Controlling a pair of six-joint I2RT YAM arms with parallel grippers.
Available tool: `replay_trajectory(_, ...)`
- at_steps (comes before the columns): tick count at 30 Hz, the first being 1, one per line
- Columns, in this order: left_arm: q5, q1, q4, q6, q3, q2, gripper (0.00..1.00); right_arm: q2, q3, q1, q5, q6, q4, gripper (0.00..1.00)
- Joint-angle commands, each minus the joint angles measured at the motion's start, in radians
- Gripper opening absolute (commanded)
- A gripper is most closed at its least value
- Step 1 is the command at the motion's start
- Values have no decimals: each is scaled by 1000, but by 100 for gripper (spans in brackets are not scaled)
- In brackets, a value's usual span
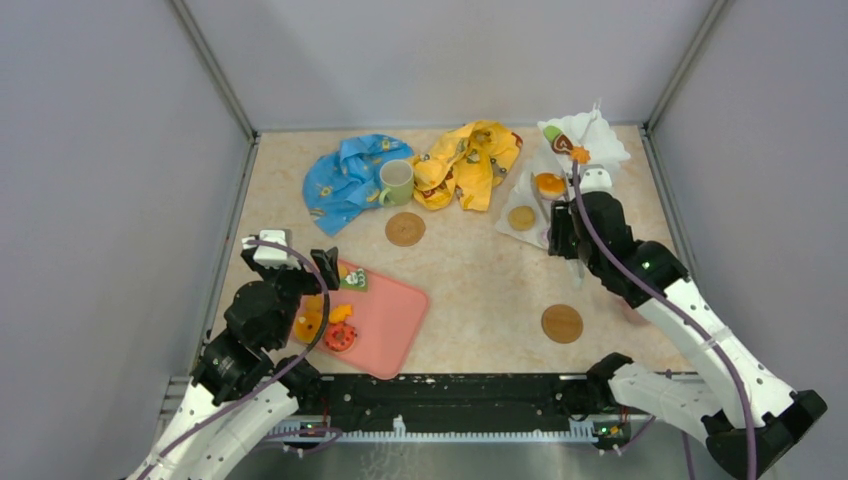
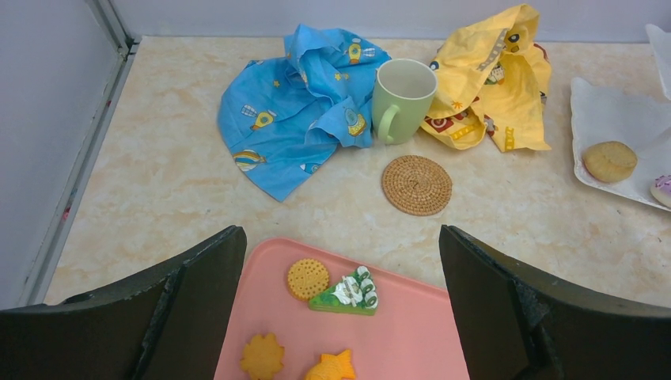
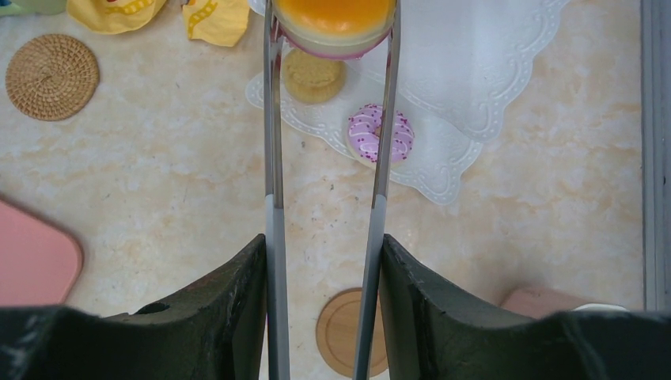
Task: Serve the afternoon tea
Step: Place the desert on the desert table.
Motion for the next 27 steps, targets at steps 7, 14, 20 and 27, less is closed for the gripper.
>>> replay_trajectory(7,9,3,52,16,-2,-16,99,15,-18,-80,-74,-37,127,36)
replay_trajectory(14,9,3,53,16,-4,-15,99,30,-38,-104,-88,-45,150,37)
replay_trajectory(20,7,3,54,17,-3,-14,99,46,-49,-120,-98,-48,174,38)
replay_trajectory(27,6,2,56,19,-3,-13,99,63,-51,-132,-101,-52,186,42)
